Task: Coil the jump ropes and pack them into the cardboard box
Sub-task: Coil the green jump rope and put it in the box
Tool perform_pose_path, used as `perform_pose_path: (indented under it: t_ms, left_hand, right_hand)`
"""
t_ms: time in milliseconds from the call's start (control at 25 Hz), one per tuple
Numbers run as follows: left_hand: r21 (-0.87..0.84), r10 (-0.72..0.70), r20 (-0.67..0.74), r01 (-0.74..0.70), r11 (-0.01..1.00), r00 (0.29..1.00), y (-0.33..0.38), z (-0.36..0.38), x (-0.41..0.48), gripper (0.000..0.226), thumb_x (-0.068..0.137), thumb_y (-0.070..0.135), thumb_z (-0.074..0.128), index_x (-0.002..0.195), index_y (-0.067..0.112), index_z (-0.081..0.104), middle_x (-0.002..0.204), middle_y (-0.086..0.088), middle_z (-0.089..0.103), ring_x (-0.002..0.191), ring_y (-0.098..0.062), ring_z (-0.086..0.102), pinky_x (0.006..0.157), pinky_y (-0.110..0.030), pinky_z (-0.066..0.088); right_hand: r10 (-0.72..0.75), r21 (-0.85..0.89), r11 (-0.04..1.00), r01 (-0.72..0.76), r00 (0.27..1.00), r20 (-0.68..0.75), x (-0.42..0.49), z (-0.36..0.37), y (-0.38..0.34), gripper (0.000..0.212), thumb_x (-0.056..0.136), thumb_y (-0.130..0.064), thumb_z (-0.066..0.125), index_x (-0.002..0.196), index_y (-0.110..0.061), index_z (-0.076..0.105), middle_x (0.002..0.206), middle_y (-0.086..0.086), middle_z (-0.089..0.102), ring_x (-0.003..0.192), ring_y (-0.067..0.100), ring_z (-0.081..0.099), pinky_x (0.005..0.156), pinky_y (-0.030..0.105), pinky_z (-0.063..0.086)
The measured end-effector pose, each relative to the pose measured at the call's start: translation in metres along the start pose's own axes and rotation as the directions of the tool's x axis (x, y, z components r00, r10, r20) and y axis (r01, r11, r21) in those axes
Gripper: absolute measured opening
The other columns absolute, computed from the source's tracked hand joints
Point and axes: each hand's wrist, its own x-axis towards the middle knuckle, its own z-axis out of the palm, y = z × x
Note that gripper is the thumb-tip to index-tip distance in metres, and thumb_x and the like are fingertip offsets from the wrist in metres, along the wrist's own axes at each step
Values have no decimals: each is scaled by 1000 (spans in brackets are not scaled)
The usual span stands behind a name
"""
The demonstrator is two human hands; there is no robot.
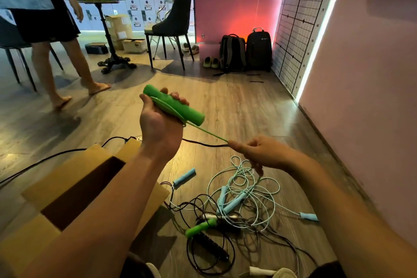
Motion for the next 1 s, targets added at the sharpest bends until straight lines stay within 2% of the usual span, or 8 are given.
perform_pose_path:
  t_ms: [160,280,440,600,680,840,920,1000]
  left_hand:
    - [380,248,-186,-164,910,951,6,-31,17,40,105,48,27,99,16,51,73,2,55,63,-10,58,78,-31,50]
    - [788,258,-51,-120,604,965,2,-54,19,38,106,42,29,94,16,53,74,-1,55,63,-13,57,70,-30,52]
    - [962,-226,3,59,267,974,-18,-49,6,47,106,40,25,92,8,55,73,-9,54,61,-17,53,63,-32,50]
    - [974,-691,-109,217,70,715,-31,-32,-11,59,106,45,18,93,5,58,68,-6,55,54,-15,52,56,-28,47]
    - [939,-795,-72,310,151,603,-37,-22,-19,60,106,47,17,88,6,57,63,-5,52,51,-15,48,53,-27,43]
    - [728,-808,108,508,461,579,-32,2,-26,53,102,45,21,82,7,52,57,-1,48,43,-12,42,48,-25,35]
    - [532,-756,210,576,621,620,-27,10,-27,52,101,47,24,78,11,54,58,0,44,43,-12,39,51,-26,36]
    - [256,-603,276,548,796,748,-25,13,-26,49,103,46,23,83,13,54,64,2,42,48,-10,41,60,-26,42]
  right_hand:
    - [-204,56,976,208,976,-71,-5,-10,-6,52,89,-48,65,62,-4,55,47,-6,41,51,18,48,51,23,47]
    - [-334,144,916,374,911,-242,-13,-16,-10,42,92,-38,63,67,-4,64,55,4,46,51,15,44,52,25,41]
    - [-299,168,874,457,775,-556,-14,-19,-10,26,97,-28,60,84,-10,74,49,-8,35,46,6,29,48,16,28]
    - [-226,104,911,400,692,-686,1,-16,2,22,96,-33,63,89,-16,76,50,-9,43,44,4,34,48,16,30]
    - [-186,88,934,345,685,-705,4,-18,9,26,95,-38,63,89,-17,75,49,-12,48,45,3,40,49,12,32]
    - [-130,69,970,232,743,-656,6,-16,12,41,91,-52,60,77,-15,71,46,-12,47,41,0,41,43,10,30]
    - [-125,89,974,207,823,-554,6,-11,8,48,91,-56,58,69,-14,66,46,-11,49,39,-1,41,44,10,33]
    - [-143,157,962,221,906,-398,8,-3,2,51,93,-58,52,64,-17,59,50,-8,52,44,6,48,53,23,44]
